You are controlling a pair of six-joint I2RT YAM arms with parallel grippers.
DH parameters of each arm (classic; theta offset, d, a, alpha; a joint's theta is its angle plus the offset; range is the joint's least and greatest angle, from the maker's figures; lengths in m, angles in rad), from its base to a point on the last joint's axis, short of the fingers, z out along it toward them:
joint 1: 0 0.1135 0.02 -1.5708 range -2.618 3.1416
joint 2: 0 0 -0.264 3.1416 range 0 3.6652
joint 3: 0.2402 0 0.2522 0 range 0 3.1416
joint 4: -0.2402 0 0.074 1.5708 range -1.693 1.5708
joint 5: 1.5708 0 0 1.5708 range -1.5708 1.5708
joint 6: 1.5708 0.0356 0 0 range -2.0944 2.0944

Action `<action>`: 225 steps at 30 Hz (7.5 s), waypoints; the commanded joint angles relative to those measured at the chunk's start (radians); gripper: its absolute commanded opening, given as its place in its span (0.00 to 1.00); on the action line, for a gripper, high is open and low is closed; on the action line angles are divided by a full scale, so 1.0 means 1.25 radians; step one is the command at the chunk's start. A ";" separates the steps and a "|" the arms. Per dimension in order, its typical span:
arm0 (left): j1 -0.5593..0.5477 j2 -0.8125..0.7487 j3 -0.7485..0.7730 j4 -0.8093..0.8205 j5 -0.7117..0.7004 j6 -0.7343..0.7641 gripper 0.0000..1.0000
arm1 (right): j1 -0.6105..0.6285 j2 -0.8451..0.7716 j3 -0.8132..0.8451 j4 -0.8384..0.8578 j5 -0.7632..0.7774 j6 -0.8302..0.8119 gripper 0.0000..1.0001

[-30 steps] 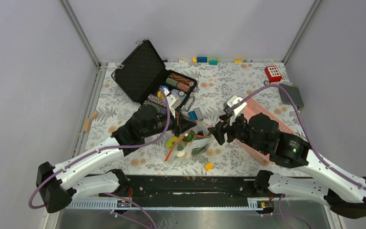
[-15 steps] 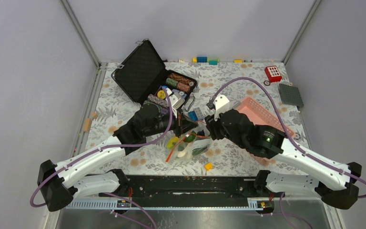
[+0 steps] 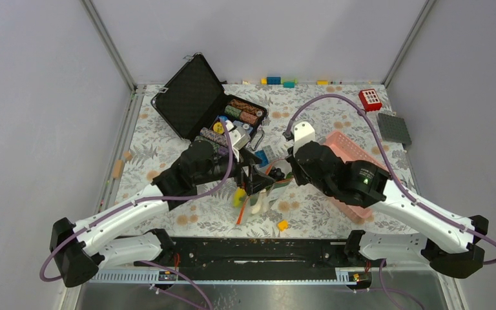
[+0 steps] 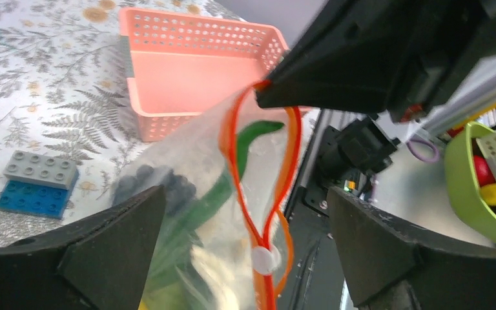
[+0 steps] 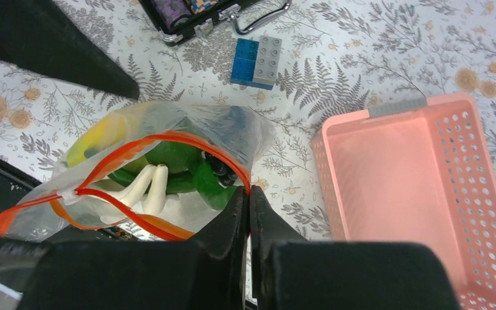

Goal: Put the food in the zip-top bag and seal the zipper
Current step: Adjust the zipper food storage bag at the center of the board, then zip the zipper food storage bag at the center of the board, then reset both arms

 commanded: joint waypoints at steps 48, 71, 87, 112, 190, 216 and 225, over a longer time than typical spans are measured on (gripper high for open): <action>-0.145 -0.116 -0.067 -0.221 -0.281 0.190 0.00 | -0.201 -0.105 0.081 0.051 -0.261 -0.396 0.50; -0.145 -0.164 -0.072 -0.190 -0.213 0.177 0.00 | -0.074 0.123 0.095 0.034 -0.733 -0.719 0.57; -0.145 -0.156 -0.082 -0.178 -0.215 0.168 0.00 | -0.068 0.106 0.024 0.072 -0.651 -0.694 0.23; -0.140 -0.224 -0.153 -0.170 -0.634 0.112 0.00 | -0.201 -0.048 -0.056 -0.010 -0.583 -0.673 0.08; -0.016 -0.298 -0.195 -0.208 -0.919 -0.047 0.00 | -0.290 0.119 0.013 0.028 -0.648 -0.679 0.00; 0.001 -0.395 -0.103 -0.189 -0.599 -0.033 0.99 | -0.360 -0.128 -0.122 0.308 -0.475 -0.245 1.00; 0.014 -0.318 0.072 -0.356 -0.934 -0.149 0.99 | -0.392 -0.171 -0.083 0.229 -0.046 0.022 1.00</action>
